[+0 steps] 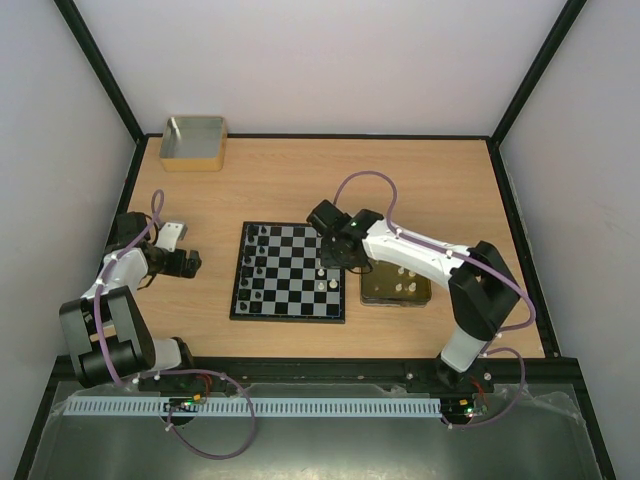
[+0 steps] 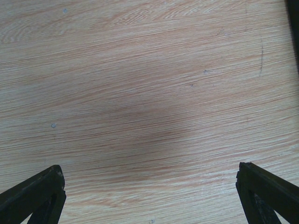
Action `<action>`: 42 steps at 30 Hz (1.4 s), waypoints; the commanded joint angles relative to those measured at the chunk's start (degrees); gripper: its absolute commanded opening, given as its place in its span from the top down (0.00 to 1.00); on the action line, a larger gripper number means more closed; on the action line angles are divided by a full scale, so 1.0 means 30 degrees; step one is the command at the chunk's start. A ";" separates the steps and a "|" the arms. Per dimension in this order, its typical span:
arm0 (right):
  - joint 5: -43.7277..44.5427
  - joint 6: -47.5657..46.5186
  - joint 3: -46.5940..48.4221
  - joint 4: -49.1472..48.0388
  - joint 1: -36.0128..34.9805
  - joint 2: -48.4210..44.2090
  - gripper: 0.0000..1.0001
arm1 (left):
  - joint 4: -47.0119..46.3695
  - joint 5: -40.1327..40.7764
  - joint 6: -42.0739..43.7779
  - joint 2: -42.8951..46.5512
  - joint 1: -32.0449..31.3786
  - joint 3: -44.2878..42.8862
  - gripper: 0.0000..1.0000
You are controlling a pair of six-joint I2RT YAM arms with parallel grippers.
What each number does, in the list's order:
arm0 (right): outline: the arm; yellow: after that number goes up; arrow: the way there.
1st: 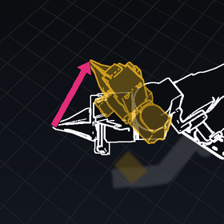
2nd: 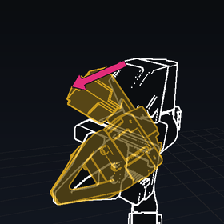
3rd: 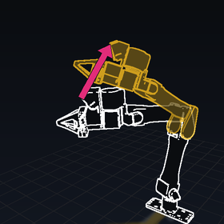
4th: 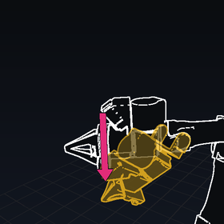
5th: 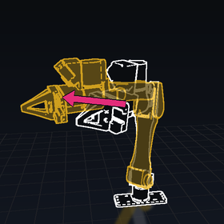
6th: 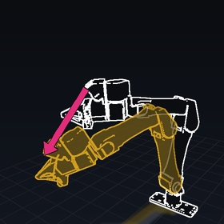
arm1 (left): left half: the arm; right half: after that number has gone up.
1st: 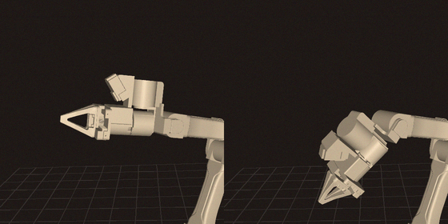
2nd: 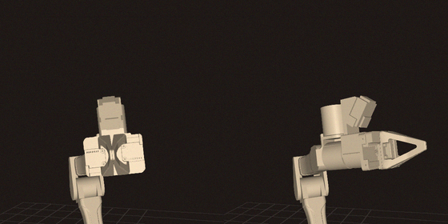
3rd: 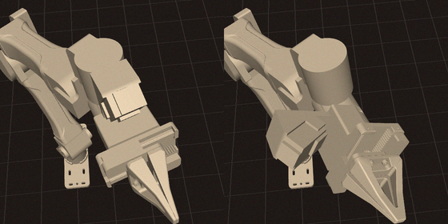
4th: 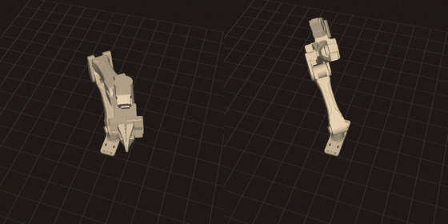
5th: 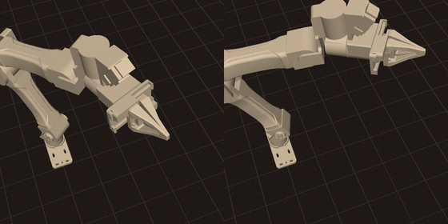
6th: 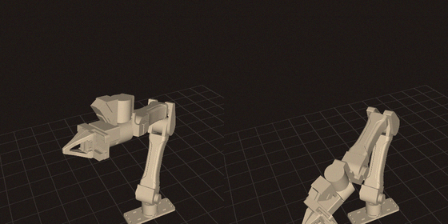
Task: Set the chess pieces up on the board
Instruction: Place the chess piece on the chessboard.
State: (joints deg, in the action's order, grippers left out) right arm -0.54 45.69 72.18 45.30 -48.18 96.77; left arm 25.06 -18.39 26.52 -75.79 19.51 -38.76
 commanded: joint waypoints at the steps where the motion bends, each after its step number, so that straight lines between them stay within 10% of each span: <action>1: -0.0299 0.0339 -0.0510 -0.0851 -0.0229 0.0478 0.88 | 0.0055 -0.0113 -0.0082 -0.0126 -0.0064 0.0286 0.00; 42: -0.0495 0.0180 -0.1568 -0.2091 -0.0299 0.1758 0.86 | -0.0150 0.0037 -0.0082 -0.0152 -0.0086 0.0522 0.01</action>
State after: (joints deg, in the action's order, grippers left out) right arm -2.68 46.13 67.85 39.40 -48.77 101.36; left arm 24.71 -18.35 26.52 -75.79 19.51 -38.17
